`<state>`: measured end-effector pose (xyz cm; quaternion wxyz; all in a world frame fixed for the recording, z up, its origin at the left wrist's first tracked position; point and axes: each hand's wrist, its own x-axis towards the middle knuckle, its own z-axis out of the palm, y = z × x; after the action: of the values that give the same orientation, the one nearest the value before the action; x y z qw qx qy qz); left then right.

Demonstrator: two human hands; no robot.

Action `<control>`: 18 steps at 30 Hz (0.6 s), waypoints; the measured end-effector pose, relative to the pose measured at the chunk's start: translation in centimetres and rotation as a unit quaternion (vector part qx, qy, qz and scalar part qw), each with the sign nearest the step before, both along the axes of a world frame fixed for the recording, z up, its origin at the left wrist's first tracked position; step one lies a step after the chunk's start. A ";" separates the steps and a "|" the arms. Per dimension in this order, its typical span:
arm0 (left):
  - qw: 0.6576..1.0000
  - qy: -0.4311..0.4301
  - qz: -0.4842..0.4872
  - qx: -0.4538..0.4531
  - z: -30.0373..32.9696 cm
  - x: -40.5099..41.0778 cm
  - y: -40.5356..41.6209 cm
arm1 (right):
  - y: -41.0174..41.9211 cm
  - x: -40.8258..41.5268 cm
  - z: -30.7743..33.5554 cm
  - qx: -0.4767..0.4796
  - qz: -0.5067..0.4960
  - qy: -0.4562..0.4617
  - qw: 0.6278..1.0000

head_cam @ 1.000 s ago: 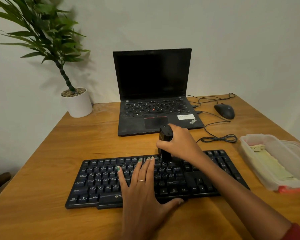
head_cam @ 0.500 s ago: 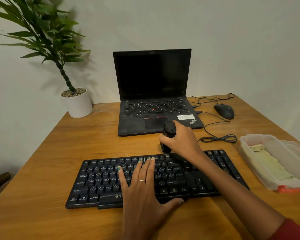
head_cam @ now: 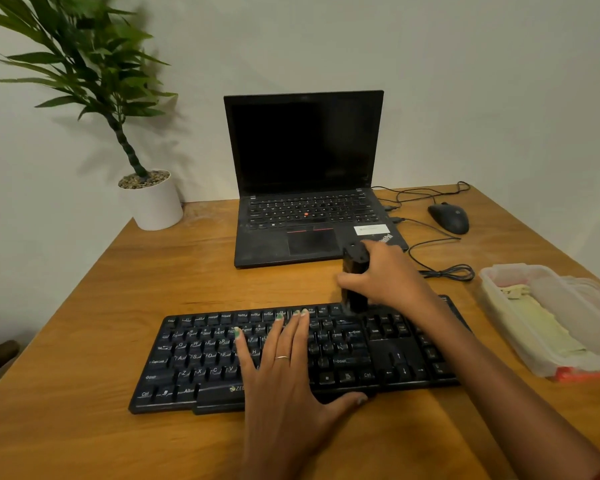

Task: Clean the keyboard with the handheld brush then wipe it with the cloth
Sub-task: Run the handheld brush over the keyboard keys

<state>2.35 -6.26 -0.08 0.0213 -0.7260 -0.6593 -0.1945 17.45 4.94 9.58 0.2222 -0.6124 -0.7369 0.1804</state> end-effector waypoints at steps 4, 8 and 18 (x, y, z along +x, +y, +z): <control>1.000 -0.005 0.005 -0.003 0.0 0.0 0.1 | -0.7 -0.5 -0.4 -0.003 0.016 0.072 0.997; 1.000 -0.003 0.004 0.006 0.0 0.1 0.0 | -0.9 0.2 -0.4 0.000 -0.023 0.085 0.996; 1.000 -0.007 0.003 -0.005 0.1 0.0 -0.2 | -1.2 -1.5 -0.3 0.046 -0.019 -0.010 0.999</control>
<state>2.38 -6.46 -0.03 0.0134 -0.7229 -0.6624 -0.1961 15.97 3.79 9.25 0.2465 -0.6172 -0.7348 0.1355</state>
